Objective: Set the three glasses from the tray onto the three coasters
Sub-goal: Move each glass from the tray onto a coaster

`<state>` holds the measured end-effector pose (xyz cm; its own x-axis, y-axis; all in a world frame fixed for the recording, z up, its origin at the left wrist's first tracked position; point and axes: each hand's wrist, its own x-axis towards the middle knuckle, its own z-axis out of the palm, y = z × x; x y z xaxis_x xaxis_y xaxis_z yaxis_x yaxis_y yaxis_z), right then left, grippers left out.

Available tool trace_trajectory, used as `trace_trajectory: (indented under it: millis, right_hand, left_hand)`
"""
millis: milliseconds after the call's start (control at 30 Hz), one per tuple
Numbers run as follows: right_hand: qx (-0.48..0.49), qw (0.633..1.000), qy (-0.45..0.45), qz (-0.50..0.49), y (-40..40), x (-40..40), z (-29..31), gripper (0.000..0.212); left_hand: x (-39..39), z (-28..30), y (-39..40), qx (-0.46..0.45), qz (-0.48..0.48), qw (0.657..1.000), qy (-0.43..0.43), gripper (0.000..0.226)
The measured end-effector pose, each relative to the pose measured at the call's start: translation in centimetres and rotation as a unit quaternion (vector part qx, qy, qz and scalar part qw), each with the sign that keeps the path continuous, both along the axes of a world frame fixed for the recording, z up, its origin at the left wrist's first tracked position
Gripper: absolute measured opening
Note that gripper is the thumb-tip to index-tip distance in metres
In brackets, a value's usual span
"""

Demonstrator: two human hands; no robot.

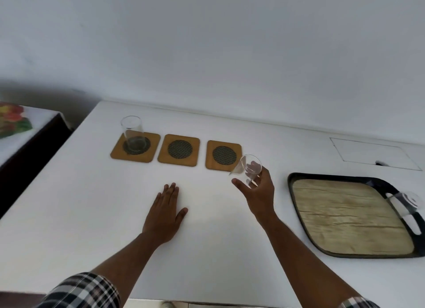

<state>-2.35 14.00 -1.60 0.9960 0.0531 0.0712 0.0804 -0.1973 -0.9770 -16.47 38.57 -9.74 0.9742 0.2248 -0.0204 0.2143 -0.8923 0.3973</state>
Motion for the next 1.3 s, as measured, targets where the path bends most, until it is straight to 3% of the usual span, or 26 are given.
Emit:
trace_trajectory:
  millis: [333, 700, 1300]
  right_hand:
    - [-0.024, 0.999, 0.013, 0.041, 9.9, 0.1, -0.4, 0.075]
    - [-0.07, 0.993, -0.013, 0.097, 17.8, 4.2, -0.7, 0.075]
    - [-0.099, 0.989, -0.014, 0.111, 22.4, 9.2, -2.1, 0.085]
  left_hand:
    - [-0.7, -0.9, 2.4, 0.044, -0.032, 0.999, 0.004, 0.077]
    - [-0.4, -1.8, 2.3, 0.023, -0.011, 1.0, -0.006, 0.078]
    - [-0.4, -1.5, 2.2, 0.004, -0.01, 1.0, -0.006, 0.077]
